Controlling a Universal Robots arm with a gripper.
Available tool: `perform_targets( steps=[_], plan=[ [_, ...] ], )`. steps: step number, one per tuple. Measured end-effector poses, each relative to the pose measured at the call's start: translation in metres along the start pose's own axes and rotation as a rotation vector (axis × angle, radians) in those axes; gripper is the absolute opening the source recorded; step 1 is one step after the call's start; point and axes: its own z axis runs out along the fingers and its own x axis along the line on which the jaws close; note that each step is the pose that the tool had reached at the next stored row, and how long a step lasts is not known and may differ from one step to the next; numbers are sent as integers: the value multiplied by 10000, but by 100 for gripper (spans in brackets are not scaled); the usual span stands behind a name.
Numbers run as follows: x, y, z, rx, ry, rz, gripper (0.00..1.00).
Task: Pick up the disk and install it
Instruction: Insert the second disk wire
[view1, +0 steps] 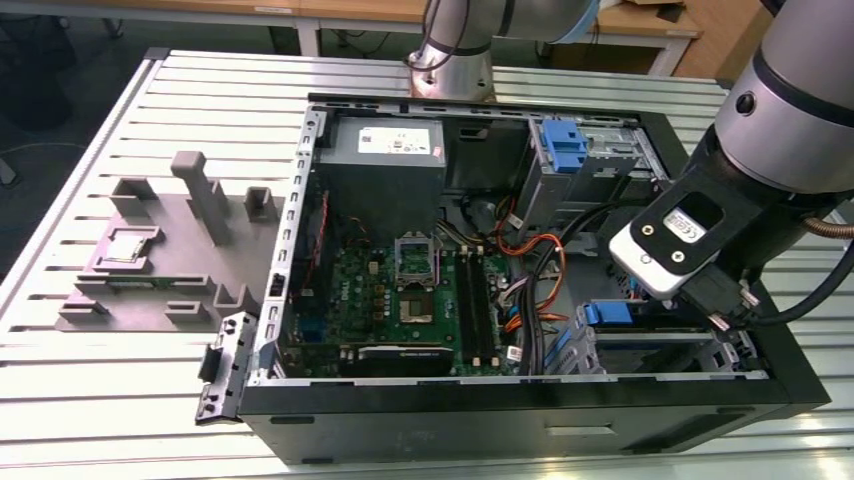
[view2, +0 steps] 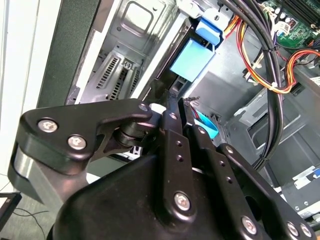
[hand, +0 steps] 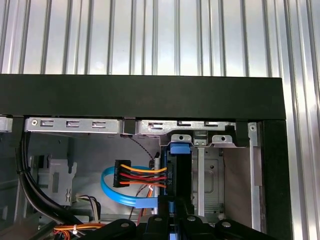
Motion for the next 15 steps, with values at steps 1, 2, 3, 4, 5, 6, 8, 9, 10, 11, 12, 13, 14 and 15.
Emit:
perform_targets(
  steps=[1,2,3,4,5,6,8,9,10,11,12,13,14,15],
  plan=[
    [0,1,-6,0,3,0,16],
    [0,1,-10,0,9,1,16],
    [0,2,-14,0,17,2,16],
    [0,2,-15,1,32,4,16],
    [1,2,-14,1,37,4,16],
    [1,2,-14,1,38,4,16],
    [0,2,-12,1,67,8,16],
    [0,1,-10,1,94,11,16],
    [0,1,-8,2,124,14,16],
    [0,1,-7,2,147,17,16],
    [1,1,-5,2,160,19,16],
    [1,1,-6,2,161,19,16],
    [0,1,-5,2,162,19,16],
    [0,1,-2,2,165,20,16]
  ],
)
